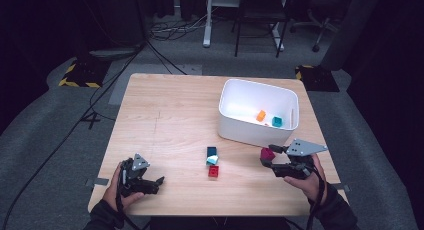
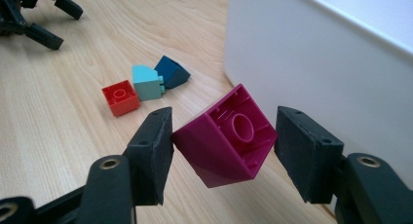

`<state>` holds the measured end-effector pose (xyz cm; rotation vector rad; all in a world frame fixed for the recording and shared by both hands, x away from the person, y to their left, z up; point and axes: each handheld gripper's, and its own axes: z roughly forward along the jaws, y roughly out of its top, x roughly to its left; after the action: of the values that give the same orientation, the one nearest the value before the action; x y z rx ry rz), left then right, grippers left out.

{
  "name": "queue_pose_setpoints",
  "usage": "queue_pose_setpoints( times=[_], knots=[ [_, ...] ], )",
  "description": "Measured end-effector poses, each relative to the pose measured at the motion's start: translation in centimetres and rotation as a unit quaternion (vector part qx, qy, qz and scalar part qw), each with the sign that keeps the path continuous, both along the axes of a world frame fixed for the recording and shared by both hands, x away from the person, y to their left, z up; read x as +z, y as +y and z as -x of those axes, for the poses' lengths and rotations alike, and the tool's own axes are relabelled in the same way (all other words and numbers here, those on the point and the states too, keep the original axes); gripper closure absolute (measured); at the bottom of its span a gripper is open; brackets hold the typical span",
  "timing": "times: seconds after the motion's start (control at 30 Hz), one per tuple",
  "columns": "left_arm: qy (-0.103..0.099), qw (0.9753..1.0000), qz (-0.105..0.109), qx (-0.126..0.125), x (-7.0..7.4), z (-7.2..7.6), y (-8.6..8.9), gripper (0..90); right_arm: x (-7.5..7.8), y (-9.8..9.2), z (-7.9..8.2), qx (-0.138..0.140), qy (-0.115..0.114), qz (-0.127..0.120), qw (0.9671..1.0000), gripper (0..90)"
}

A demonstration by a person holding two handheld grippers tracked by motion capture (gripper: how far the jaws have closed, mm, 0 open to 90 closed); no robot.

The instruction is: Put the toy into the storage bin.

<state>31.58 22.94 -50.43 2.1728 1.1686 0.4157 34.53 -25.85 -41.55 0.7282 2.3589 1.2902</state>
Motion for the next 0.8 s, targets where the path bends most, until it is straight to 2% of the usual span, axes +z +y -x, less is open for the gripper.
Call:
queue_pose_setpoints(
  times=[0.2, 0.4, 0.6, 0.8],
  knots=[
    [0.000, 1.0000, 0.000, 0.001, 0.0, 0.0, 0.0, 1.1, 1.4, -1.0, -0.2, -0.013, -0.008, -0.010, 0.9998, 40.6],
    [0.000, 1.0000, 0.000, 0.001, 0.0, 0.0, 0.0, 1.0, 2.7, -1.5, -0.5, -0.020, -0.021, -0.009, 0.9995, 40.6],
    [0.000, 1.0000, 0.000, 0.001, 0.0, 0.0, 0.0, 1.0, 4.7, -1.7, -1.0, -0.029, -0.035, -0.012, 0.9989, 40.6],
    [0.000, 1.0000, 0.000, 0.001, 0.0, 0.0, 0.0, 1.0, 6.6, -1.5, -2.1, -0.035, -0.047, -0.031, 0.9978, 40.6]
  ],
)
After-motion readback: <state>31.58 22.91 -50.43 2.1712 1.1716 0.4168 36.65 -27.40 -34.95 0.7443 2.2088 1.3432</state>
